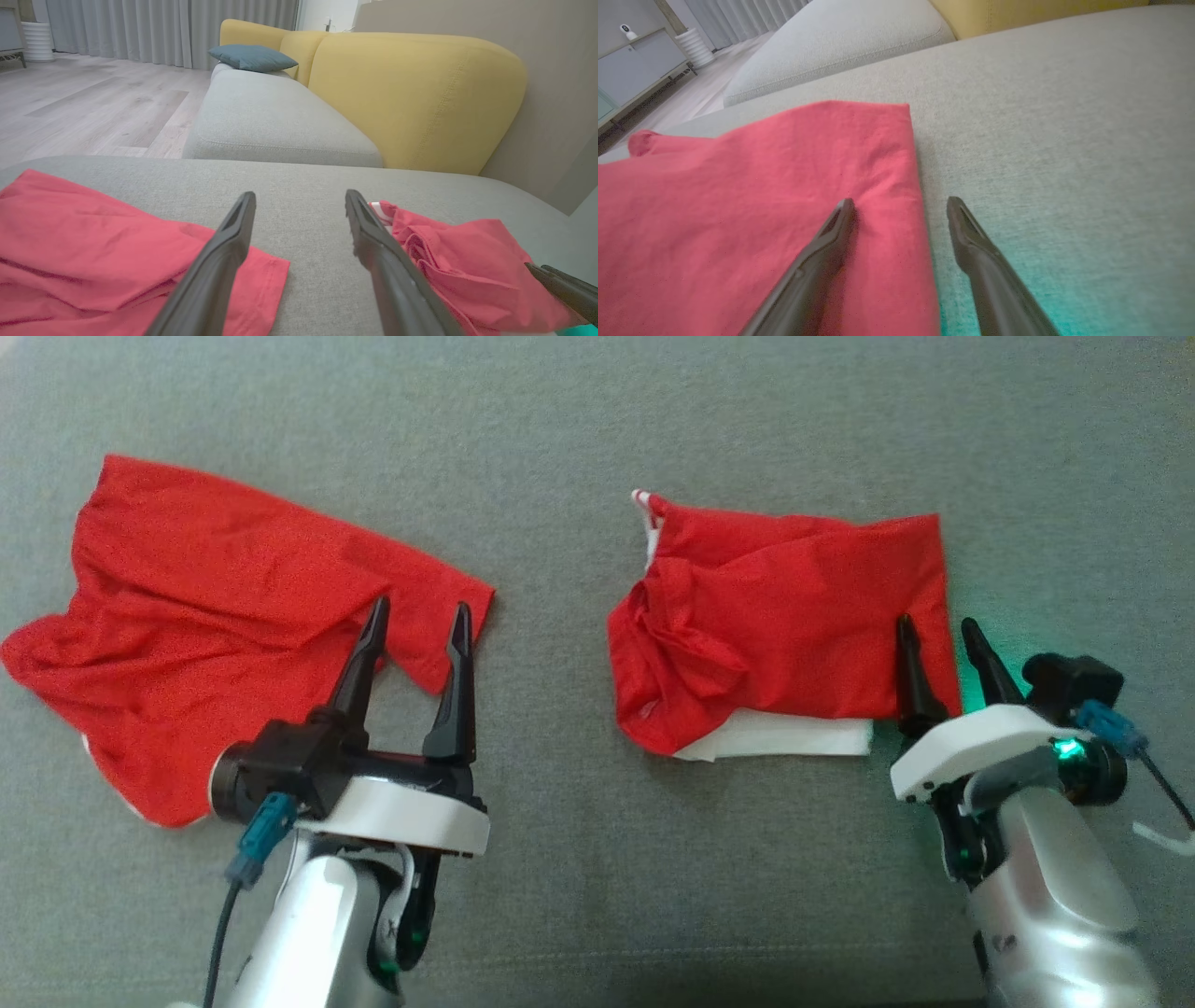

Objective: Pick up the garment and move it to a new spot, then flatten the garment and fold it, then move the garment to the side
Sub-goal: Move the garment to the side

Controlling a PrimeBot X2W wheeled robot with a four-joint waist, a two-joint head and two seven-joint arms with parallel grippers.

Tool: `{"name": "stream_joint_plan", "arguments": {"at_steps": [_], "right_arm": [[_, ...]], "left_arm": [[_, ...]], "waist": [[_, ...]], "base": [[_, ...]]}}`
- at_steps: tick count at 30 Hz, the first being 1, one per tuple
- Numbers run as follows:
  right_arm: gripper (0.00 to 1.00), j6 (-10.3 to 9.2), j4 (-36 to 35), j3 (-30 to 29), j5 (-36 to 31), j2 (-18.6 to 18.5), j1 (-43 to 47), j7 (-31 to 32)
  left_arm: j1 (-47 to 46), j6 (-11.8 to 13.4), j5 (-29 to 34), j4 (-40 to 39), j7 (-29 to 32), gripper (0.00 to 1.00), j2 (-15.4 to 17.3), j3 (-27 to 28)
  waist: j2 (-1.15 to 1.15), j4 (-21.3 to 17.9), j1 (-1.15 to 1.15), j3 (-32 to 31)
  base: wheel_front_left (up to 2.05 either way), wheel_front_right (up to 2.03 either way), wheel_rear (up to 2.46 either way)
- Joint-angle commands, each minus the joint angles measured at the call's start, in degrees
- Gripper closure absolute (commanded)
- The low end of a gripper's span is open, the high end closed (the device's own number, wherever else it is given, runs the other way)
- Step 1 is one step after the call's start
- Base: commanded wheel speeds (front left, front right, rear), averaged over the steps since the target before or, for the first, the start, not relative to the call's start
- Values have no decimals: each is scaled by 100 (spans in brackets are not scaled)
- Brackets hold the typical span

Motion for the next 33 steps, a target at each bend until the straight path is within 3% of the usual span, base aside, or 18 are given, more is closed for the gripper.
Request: {"name": "stream_joint_plan", "arguments": {"at_steps": [1, 8, 9, 10, 18, 30, 33], "right_arm": [[0, 11, 6, 132, 46, -1, -232, 14], [0, 11, 524, 178, -28, -1, -551, 3], [73, 11, 582, 192, -35, -1, -587, -33], [100, 11, 626, 202, -80, -1, -623, -91], [100, 11, 609, 20, -906, -173, -947, -449], [100, 11, 587, -360, -1604, -1913, -1618, -297], [100, 11, 651, -482, -1714, -2199, -1750, -302]], "left_arm": [[-245, -22, 46, -172, -30, 0, 39, 133], [-362, -15, 76, -186, -30, 0, 39, 102], [-371, -13, 82, -186, -30, 0, 39, 106], [-376, -11, 90, -186, -30, 0, 39, 115], [-374, -43, 119, -141, -30, 0, 39, 189], [-488, -63, 53, -193, -30, 0, 39, 178], [-501, -59, 28, -210, -30, 0, 39, 201]], "waist": [[0, 101, 0, 134], [0, 171, 0, 328], [0, 166, 0, 342], [0, 155, 0, 352], [0, -97, 0, 281], [0, -201, 0, 343], [0, -164, 0, 384]], "base": [[0, 0, 0], [0, 0, 0], [0, 0, 0], [0, 0, 0], [0, 0, 0], [0, 0, 0], [0, 0, 0]]}}
